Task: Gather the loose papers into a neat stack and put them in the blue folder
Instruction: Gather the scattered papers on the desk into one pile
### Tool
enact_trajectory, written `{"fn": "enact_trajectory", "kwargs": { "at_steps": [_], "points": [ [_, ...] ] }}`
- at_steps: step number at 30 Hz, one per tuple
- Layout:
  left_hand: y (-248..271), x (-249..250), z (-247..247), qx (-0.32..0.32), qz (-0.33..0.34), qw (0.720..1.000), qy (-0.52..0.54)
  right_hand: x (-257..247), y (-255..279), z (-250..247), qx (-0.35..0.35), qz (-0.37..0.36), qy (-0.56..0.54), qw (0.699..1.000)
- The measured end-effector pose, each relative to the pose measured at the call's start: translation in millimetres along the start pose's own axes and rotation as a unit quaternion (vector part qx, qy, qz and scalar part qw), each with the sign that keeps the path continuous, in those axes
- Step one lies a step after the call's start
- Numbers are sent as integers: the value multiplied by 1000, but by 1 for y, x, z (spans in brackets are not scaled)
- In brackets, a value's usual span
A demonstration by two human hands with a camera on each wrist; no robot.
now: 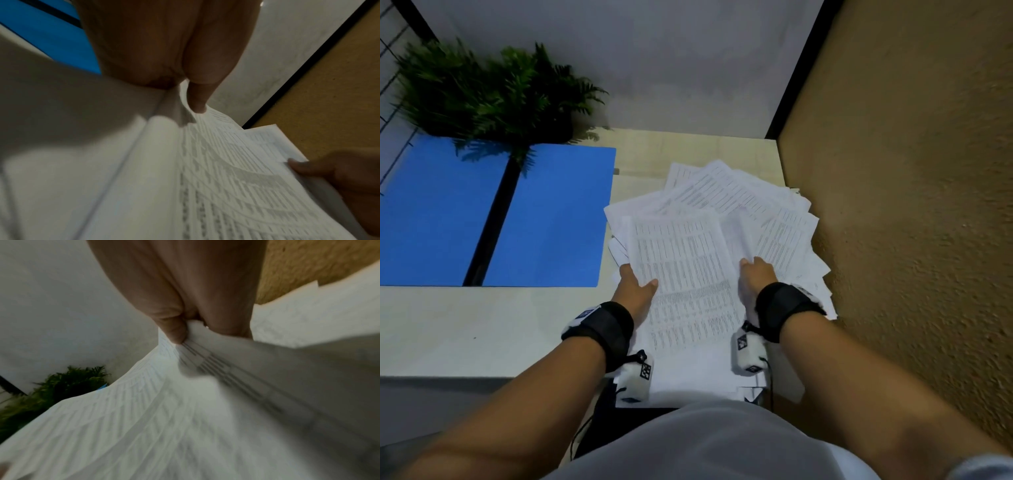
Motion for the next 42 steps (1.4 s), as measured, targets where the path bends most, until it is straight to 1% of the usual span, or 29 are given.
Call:
{"fn": "enact_trajectory", "kwargs": {
  "at_steps": [1,2,4,6,7,8,9,10,11,12,13,14,16,18,19,21,23,24,27,28,30,31,33,34,36,37,39,41,42],
  "points": [
    [1,-4,5,-13,3,999,32,-4,2,8,-14,2,-36,999],
    [2,-5,9,-24,12,999,41,-6,3,15,-23,2,-75,997],
    [3,-5,9,-23,29,999,14,-10,6,21,-31,-14,-130,991],
    [-3,-4,-6,15,35,999,-4,-5,1,9,13,-15,-187,982],
    [-5,-4,-16,34,36,999,-2,1,-2,-2,48,-1,-216,975],
    [-8,-6,-26,50,27,998,9,12,-8,-10,69,30,-249,966],
    [-10,-8,-35,61,17,998,30,21,-11,-13,62,65,-284,955],
    [-9,-8,-43,70,8,996,48,28,-14,-10,26,93,-304,948],
    [-6,-6,-49,79,4,995,59,33,-17,-5,-16,95,-294,951],
    [-4,-2,-53,87,10,994,66,33,-21,-1,-51,65,-248,965],
    [1,6,-56,94,17,993,74,30,-21,5,-79,19,-186,979],
    [4,12,-57,96,24,991,86,26,-19,10,-93,-22,-119,988],
    [8,24,-56,95,34,988,113,21,-15,14,-70,-77,-20,994],
    [7,37,-51,88,40,988,122,16,-8,10,-34,-116,24,992],
    [5,47,-46,80,50,988,124,15,-5,7,-29,-130,46,990],
    [-8,61,-39,75,66,991,91,20,-3,2,-31,-141,95,985],
    [-29,73,-30,67,74,995,14,25,-3,-4,-30,-140,140,980],
    [-42,75,-25,51,67,996,-31,28,-4,-7,-30,-133,159,978],
    [-78,76,-13,23,55,987,-149,38,-5,-16,-21,-104,179,978],
    [-87,76,-8,22,55,977,-205,45,-7,-20,-7,-80,168,982],
    [-98,80,-2,29,54,950,-307,58,-7,-37,48,-32,163,985],
    [-102,82,1,27,55,941,-332,64,-4,-47,81,-12,158,984],
    [-106,82,1,34,28,932,-359,79,-6,-59,123,19,127,984],
    [-107,82,0,35,17,924,-380,86,-10,-61,135,17,86,987],
    [-109,81,-1,30,5,909,-415,94,-14,-59,137,5,-33,990],
    [-109,82,-2,29,6,907,-420,94,-14,-59,137,-2,-84,987],
    [-113,82,-3,31,6,921,-389,91,-10,-59,132,-14,-163,978],
    [-113,84,-5,33,8,931,-363,83,-6,-56,111,-26,-200,973],
    [-113,84,-5,34,10,933,-357,79,-4,-57,106,-31,-201,973]
  ]
}}
Point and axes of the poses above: each hand's wrist, its own y-axis away from the middle knuckle, its own z-axis out of the palm, x = y × z, the point moved 8 cm from there along -y, towards the middle knuckle, and after that the axes turned 15 degrees about y, right-handed, at the moved point
